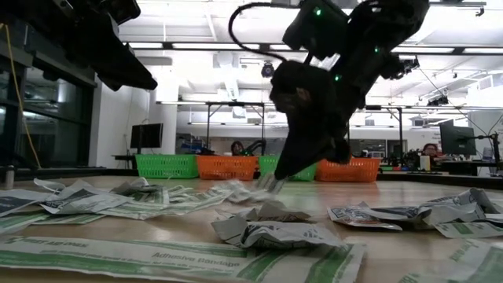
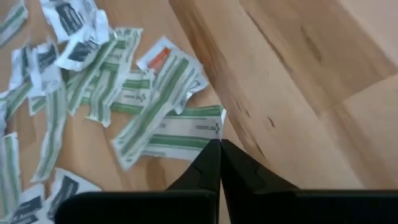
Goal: Pick & Place First Aid Supplies
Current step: Put the green bandage pack in the right orange bin
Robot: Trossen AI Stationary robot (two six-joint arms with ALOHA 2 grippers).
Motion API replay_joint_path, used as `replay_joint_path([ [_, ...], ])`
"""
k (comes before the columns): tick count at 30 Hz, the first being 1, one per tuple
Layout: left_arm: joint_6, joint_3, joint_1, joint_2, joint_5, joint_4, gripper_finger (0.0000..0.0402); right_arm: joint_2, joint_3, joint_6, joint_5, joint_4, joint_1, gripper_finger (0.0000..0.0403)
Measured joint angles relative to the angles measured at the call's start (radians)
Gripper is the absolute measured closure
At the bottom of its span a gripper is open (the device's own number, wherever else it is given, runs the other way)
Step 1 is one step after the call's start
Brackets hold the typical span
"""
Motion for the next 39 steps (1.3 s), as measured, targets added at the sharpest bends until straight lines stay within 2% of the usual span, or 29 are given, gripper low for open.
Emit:
replay_joint_path([
  [15, 0.000, 0.000, 0.000, 0.000, 0.001, 0.007, 0.0290, -0.210, 0.002, -0.024, 0.118, -0.190, 0.000, 0.0403],
  [24, -0.002, 0.000, 0.000, 0.000, 0.001, 0.008, 0.0290, -0.391, 0.002, -0.023, 0.259, -0.355, -0.012, 0.0403],
  [32, -0.002, 0.000, 0.000, 0.000, -0.001, 0.013, 0.0290, -0.547, 0.003, -0.038, 0.374, -0.484, -0.101, 0.0403],
  [39, 0.000, 0.001, 0.000, 0.000, -0.002, 0.035, 0.0289, -0.602, 0.003, -0.073, 0.412, -0.547, -0.239, 0.0403],
])
